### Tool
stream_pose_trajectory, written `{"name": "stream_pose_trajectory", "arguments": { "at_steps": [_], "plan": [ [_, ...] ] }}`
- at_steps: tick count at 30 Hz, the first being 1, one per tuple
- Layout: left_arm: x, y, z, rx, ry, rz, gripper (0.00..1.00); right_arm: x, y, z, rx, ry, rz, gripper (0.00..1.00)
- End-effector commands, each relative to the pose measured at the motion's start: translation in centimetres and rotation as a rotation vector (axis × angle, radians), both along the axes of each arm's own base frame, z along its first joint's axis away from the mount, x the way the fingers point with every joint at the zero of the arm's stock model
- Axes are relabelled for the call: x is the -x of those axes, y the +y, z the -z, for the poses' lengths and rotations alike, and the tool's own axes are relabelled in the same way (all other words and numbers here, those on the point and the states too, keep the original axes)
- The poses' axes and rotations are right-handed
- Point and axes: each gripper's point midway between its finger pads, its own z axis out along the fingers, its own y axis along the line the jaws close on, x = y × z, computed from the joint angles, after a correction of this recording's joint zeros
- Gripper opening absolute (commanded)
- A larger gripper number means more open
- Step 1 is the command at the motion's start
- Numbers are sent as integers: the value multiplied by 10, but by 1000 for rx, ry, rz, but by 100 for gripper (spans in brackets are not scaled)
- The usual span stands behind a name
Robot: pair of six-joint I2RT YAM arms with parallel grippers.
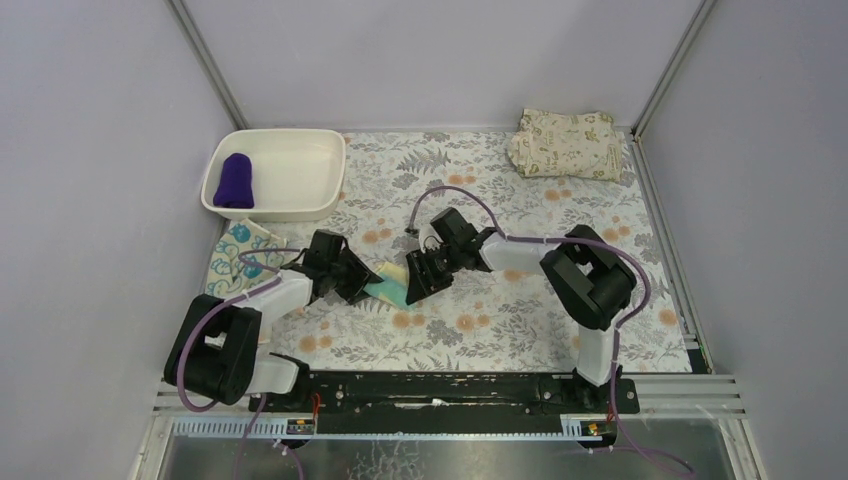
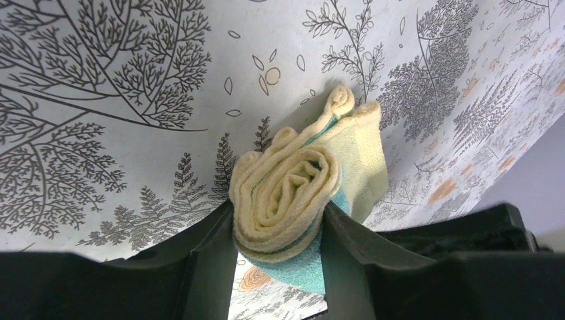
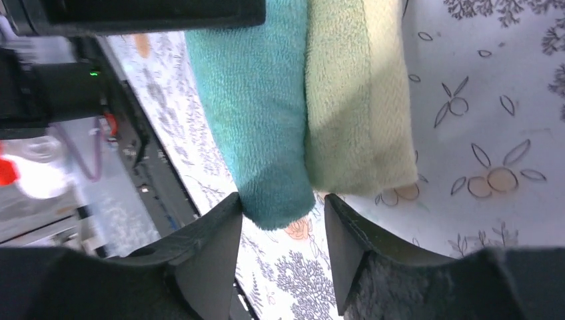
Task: Roll the towels
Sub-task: Roll the towel at the center of the board.
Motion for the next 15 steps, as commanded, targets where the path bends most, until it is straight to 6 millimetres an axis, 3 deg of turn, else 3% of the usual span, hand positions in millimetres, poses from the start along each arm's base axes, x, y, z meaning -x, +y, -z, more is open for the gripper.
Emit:
{"name": "stream_pose_trajectory", "arguments": {
  "at_steps": [1,8,11,15],
  "plan": [
    [28,26,31,-158,135,-7,42,-7,-20,-10,227,-287,-18,55],
    [26,26,29,-175,139,9,42,-17,-15,-61,307,-679,-51,60],
    [24,26,30,-183,145,22,42,-14,-2,-71,303,-806,-105,65],
    [24,25,32,-185,158,34,42,-6,15,-69,302,-913,-186,67]
  ]
}}
